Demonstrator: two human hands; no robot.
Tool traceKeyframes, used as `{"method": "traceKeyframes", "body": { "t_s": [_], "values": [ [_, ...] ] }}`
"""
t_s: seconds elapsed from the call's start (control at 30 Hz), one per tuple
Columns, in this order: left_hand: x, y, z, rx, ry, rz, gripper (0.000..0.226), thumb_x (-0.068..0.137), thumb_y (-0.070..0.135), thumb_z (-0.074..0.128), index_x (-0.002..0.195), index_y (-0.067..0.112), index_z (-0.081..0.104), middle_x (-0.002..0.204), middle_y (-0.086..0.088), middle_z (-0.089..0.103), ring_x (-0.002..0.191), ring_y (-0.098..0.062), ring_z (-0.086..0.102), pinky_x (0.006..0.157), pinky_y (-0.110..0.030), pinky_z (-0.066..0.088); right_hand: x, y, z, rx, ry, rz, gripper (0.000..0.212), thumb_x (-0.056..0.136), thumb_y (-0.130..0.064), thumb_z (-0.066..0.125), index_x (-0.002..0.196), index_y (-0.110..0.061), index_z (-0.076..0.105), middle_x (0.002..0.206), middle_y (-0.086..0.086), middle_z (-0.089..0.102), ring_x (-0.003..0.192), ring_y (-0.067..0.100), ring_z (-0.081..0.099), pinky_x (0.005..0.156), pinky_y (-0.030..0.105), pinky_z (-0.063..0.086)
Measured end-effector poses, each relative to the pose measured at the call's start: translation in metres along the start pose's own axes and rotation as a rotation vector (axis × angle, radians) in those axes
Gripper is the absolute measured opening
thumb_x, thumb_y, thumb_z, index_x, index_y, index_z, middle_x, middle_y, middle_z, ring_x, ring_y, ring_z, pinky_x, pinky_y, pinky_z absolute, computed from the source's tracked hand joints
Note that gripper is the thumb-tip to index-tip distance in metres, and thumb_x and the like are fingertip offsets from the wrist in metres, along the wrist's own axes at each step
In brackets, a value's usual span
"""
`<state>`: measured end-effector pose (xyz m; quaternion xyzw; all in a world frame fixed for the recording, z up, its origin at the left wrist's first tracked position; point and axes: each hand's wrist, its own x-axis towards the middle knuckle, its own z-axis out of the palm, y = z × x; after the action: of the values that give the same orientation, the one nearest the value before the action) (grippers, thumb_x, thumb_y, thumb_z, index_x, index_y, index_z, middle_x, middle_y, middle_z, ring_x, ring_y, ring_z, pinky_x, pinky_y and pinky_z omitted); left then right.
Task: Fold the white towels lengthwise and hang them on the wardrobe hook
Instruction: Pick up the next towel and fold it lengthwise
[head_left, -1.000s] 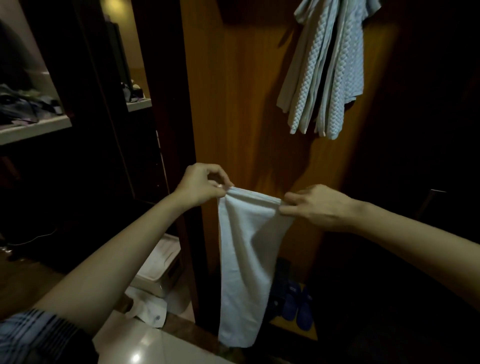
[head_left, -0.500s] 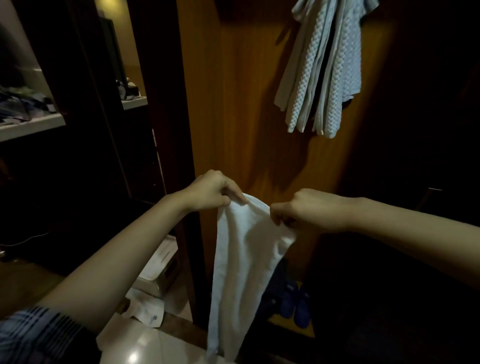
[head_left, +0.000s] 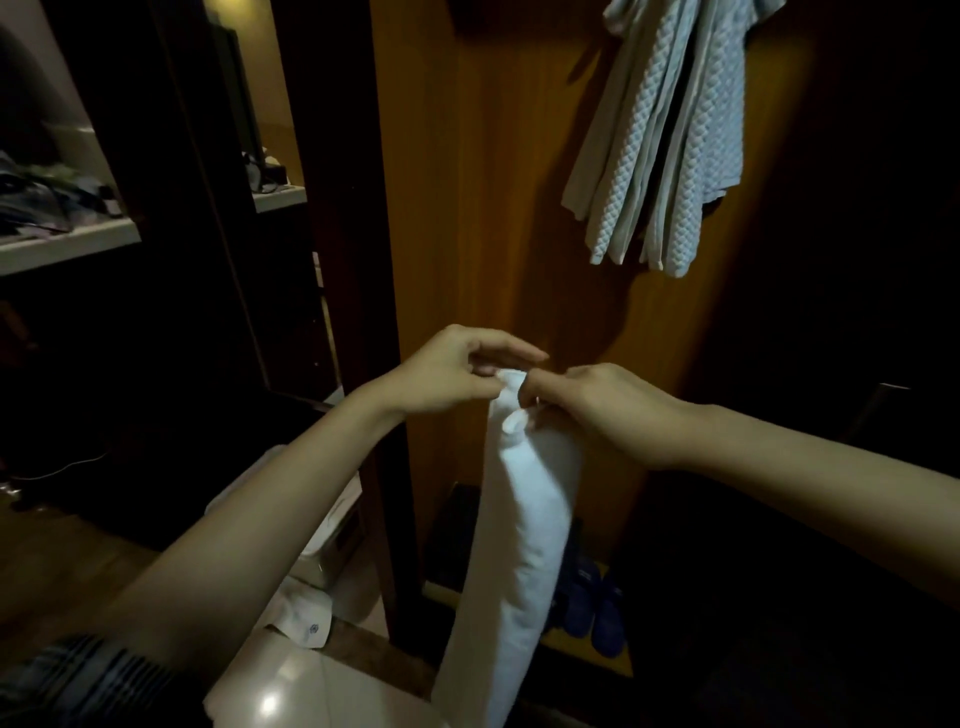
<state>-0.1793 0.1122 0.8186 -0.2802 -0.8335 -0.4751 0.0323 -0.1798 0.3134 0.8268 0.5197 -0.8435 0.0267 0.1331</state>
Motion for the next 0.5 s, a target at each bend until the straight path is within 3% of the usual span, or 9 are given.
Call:
{"method": "traceKeyframes", "body": {
  "t_s": [0.13, 0.23, 0.37, 0.5],
  "values": [
    [-0.001, 0.001, 0.003, -0.132, 0.083, -0.05, 0.043, 0.081, -0.013, 0.06, 0.116, 0.012, 0.059, 0.107, 0.001, 0.064, 0.096, 0.003, 0.064, 0.08, -0.014, 0.051, 0.007, 0.006, -0.003, 0.124, 0.109, 0.112, 0.02, 0.089, -0.024, 0.063, 0.105, -0.011, 0.065, 0.076, -0.001, 0.068, 0.065, 0.01, 0.061, 0.055, 0.012, 0.03],
    [-0.001, 0.0, 0.003, -0.187, 0.12, -0.064, 0.042, 0.08, -0.01, 0.063, 0.114, 0.016, 0.059, 0.104, 0.002, 0.065, 0.093, -0.005, 0.067, 0.08, -0.018, 0.054, 0.009, 0.01, -0.004, 0.215, 0.179, 0.188, 0.015, 0.088, -0.026, 0.064, 0.093, -0.012, 0.066, 0.062, -0.015, 0.051, 0.055, -0.004, 0.05, 0.053, 0.008, 0.033],
    [0.003, 0.003, 0.009, -0.25, 0.172, -0.056, 0.043, 0.08, -0.007, 0.066, 0.114, 0.016, 0.059, 0.101, -0.001, 0.067, 0.089, -0.012, 0.07, 0.08, -0.02, 0.055, 0.013, 0.013, -0.004, 0.253, 0.231, 0.263, 0.011, 0.089, -0.024, 0.063, 0.089, -0.013, 0.064, 0.066, -0.009, 0.055, 0.057, 0.001, 0.052, 0.056, 0.011, 0.038],
    [0.008, 0.007, 0.015, -0.27, 0.212, -0.041, 0.045, 0.079, -0.006, 0.067, 0.117, 0.016, 0.057, 0.101, 0.001, 0.066, 0.086, -0.01, 0.07, 0.075, -0.019, 0.055, 0.013, 0.016, -0.004, 0.248, 0.234, 0.295, 0.008, 0.091, -0.019, 0.061, 0.092, -0.011, 0.061, 0.065, -0.021, 0.044, 0.056, -0.009, 0.044, 0.055, 0.003, 0.034]
  ]
}}
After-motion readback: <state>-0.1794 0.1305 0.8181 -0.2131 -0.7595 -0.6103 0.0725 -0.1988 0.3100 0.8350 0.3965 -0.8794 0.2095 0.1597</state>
